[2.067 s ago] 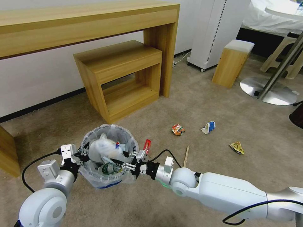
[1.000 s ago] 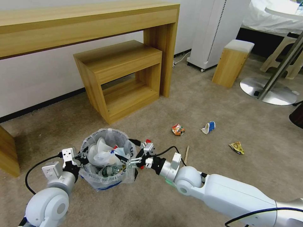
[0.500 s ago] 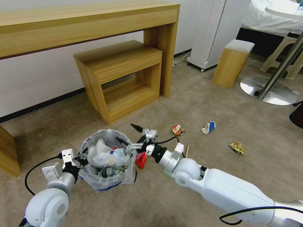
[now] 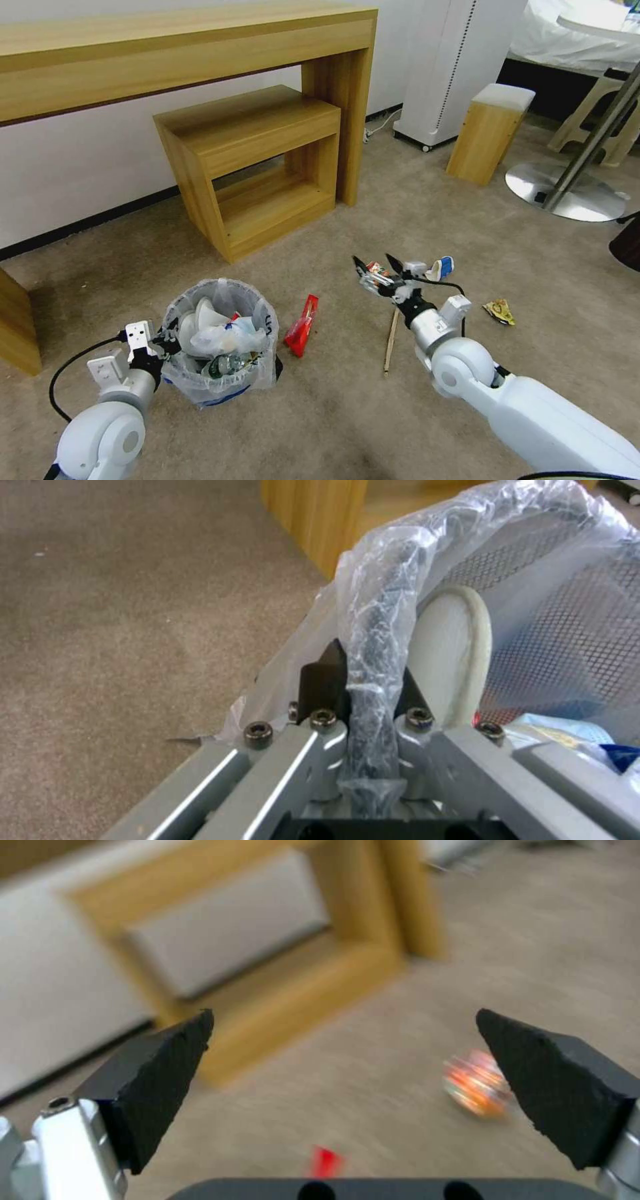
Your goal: Pick up the trash bin and place the garbage on the floor into it.
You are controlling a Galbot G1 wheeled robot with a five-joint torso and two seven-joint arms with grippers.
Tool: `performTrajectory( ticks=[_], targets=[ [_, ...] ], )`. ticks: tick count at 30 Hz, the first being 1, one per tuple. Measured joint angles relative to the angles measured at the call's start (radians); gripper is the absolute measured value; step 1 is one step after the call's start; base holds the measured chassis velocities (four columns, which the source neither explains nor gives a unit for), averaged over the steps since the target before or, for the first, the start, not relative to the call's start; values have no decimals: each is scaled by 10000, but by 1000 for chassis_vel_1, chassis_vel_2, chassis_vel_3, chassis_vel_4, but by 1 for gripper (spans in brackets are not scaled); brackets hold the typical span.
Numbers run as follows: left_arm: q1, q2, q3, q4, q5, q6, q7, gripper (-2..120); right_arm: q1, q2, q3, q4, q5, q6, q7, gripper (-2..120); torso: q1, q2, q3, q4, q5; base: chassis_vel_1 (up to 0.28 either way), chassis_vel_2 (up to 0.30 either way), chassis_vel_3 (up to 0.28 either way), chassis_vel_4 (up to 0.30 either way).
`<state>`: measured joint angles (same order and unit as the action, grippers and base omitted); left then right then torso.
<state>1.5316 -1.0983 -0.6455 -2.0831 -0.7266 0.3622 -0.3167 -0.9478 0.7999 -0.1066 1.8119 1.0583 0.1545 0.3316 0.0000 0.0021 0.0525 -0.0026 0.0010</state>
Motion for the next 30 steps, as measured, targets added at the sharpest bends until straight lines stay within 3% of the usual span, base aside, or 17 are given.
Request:
performTrajectory(
  ticks=[10, 15, 30],
  targets=[
    [37, -44, -14, -24, 40, -65, 54, 2, -856, 431, 739, -674, 181, -871, 1806, 100, 0, 0, 1, 3, 0, 0, 0, 0, 0],
    [69, -67, -10, -24, 82, -114, 99, 2, -1307, 771, 1064, -1075, 343, -1781, 2576, 100, 0, 0, 0, 0, 0, 0, 0, 0, 0],
    [119, -185, 49, -244, 159, -130, 110, 2, -577, 1794, -76, -3443, 75, -2639, 2754, 100, 0, 0, 1, 1, -3, 0, 0, 0, 0]
  ],
)
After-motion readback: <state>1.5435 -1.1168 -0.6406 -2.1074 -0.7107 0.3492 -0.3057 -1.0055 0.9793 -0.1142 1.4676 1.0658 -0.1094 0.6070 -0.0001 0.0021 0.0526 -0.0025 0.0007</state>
